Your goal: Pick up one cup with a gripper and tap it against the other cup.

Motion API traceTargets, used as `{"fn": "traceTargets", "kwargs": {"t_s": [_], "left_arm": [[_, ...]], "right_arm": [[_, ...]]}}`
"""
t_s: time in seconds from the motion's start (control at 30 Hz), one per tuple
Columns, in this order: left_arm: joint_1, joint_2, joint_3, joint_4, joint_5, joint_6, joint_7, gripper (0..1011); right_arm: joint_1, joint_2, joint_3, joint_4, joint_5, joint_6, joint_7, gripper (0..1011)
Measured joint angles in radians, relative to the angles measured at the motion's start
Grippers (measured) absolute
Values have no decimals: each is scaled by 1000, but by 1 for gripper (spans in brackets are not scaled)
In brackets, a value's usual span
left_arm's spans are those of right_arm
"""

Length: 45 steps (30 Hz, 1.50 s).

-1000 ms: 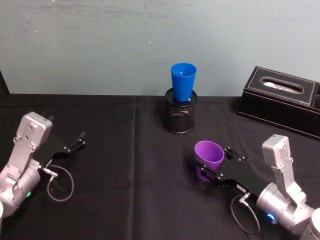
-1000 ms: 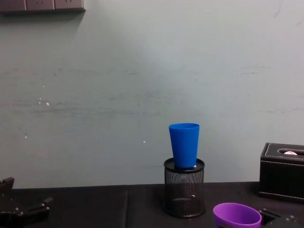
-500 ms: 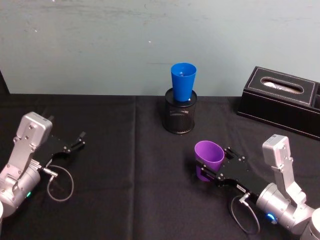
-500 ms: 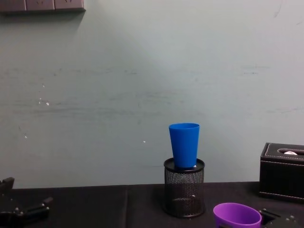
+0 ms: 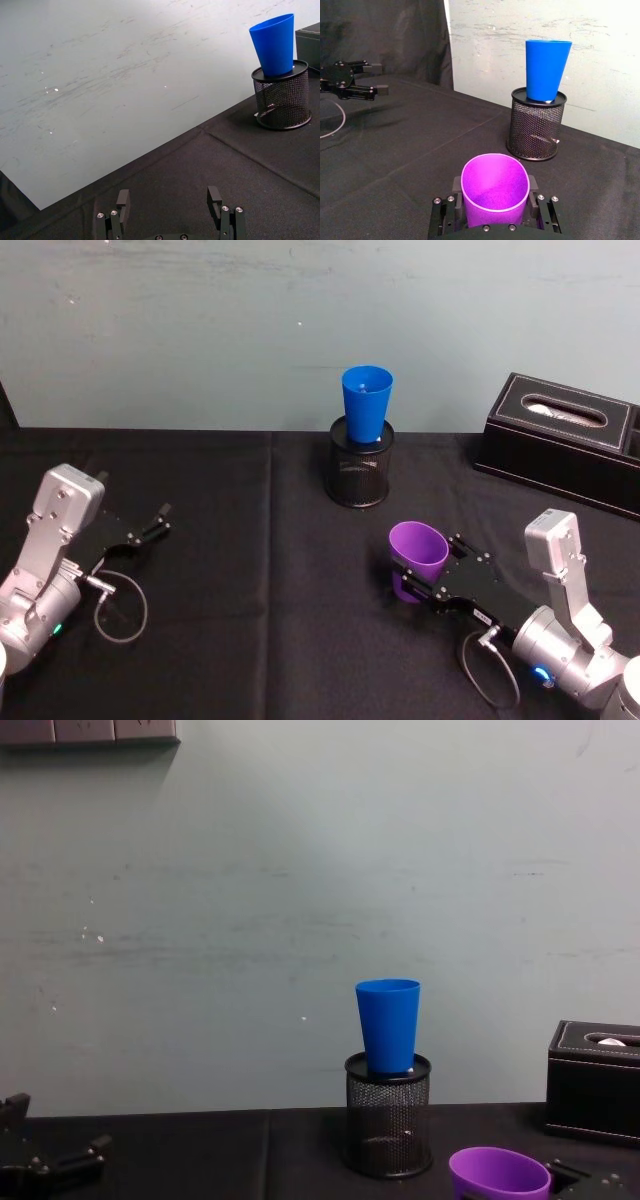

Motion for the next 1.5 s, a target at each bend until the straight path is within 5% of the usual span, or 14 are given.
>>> {"fn": "traceTargets", "kwargs": {"t_s": [0.53, 1.5], "left_arm": [[0, 0, 0, 0, 0, 0, 0, 1011], [0, 0, 0, 0, 0, 0, 0, 1011]], "right_arm": [[-29, 3, 46, -63, 59, -8, 55, 731], [-74, 3, 142, -222, 123, -21, 12, 731]]}}
